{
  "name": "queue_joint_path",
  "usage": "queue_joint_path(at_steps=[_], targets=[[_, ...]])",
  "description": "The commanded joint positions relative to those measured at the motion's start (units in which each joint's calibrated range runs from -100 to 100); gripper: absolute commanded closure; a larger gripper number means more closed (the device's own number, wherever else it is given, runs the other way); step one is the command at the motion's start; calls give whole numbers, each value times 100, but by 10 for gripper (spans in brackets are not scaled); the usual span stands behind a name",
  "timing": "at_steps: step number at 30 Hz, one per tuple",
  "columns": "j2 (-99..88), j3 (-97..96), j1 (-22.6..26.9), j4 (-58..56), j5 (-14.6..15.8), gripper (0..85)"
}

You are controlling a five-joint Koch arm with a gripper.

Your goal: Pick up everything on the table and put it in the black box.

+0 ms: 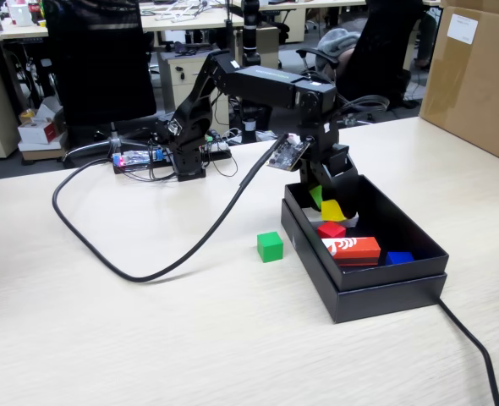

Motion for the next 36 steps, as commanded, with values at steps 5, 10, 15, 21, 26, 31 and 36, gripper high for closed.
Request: queue_joint_path(at_steps=[5,10,15,21,26,31,36], targets=[[-2309,247,-20,60,-63,505],[-2986,38,-103,-53,-112,460],[-3399,-497,-381,-96,-234,407],[-3457,-1422,-791,-35,-283,366],[-3434,-2138,-943,215,-239,364],[-3239,-2727,-977,872,-239,370],[-2745,-2745,-987,1114,-210,371]])
